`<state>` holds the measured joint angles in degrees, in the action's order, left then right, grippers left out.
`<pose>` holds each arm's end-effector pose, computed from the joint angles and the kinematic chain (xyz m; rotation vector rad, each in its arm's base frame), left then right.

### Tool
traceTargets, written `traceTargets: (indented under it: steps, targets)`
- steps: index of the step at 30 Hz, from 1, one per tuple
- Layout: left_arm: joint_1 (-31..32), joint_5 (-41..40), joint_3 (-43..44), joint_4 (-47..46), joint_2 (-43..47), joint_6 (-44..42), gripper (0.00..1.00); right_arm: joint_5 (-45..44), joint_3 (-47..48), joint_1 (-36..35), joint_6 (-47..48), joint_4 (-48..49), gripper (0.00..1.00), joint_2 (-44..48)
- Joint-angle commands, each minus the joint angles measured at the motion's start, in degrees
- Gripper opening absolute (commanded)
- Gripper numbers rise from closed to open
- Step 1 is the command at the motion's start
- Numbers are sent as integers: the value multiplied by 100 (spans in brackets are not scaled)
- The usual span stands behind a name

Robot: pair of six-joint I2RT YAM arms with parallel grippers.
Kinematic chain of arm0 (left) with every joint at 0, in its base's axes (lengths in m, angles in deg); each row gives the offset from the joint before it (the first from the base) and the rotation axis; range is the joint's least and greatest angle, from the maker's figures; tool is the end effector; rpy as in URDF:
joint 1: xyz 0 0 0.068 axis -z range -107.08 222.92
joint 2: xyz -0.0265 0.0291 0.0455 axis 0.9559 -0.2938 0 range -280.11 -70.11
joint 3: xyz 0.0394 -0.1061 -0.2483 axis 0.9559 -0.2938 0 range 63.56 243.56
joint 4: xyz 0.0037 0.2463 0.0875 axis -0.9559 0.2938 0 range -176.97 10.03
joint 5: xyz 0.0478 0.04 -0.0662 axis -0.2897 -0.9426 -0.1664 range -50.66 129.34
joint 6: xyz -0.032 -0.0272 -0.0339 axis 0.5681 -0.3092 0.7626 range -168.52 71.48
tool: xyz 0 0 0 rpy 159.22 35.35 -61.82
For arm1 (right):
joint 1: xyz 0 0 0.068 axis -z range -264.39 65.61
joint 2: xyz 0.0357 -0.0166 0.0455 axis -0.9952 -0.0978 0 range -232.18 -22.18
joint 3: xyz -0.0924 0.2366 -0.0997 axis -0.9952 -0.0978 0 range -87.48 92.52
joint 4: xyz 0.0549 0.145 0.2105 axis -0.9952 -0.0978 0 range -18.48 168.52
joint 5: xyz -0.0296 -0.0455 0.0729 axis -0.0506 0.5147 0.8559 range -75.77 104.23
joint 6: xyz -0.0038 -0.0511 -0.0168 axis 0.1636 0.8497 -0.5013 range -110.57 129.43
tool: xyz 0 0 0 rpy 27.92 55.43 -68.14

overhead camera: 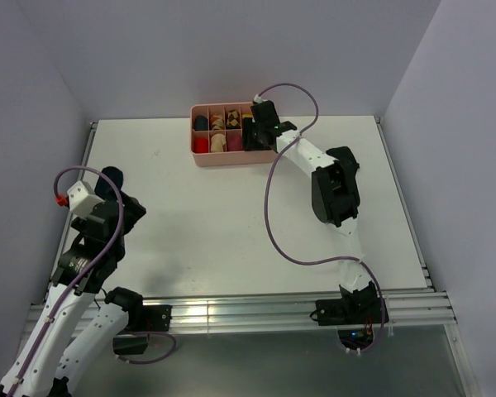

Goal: Roll the socks
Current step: Place the sock in the storage box.

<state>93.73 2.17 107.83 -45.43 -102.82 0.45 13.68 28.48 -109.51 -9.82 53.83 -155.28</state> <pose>0.1146 -0.0206 0.3129 -0.8398 1.7952 -0.1062 0.4835 0.2263 0.2184 -0.1144 2.3288 0.3831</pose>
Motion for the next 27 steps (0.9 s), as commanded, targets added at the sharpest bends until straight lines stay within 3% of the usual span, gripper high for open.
traceTargets:
  steps: [1, 7, 13, 15, 19, 27]
  targets:
    - [-25, -71, 29, 12, 54, -63, 91, -32, 269, 87, -62, -247, 63, 240]
    - [-25, -71, -6, 12, 89, -89, 91, -172, 480, 87, -71, -440, 68, 372]
    - [-25, -1, -59, -32, 28, -63, 91, -454, 375, 104, -88, -336, 66, 706]
    - [-25, 34, -68, -67, 10, -63, 91, -393, 366, 139, -106, -256, 62, 785]
    - [-25, 43, -76, -102, -16, -63, 91, -296, 462, 183, -27, 51, 39, 777]
    - [-25, 201, -94, -76, -104, 60, 91, -94, 937, 210, -62, 254, 37, 65]
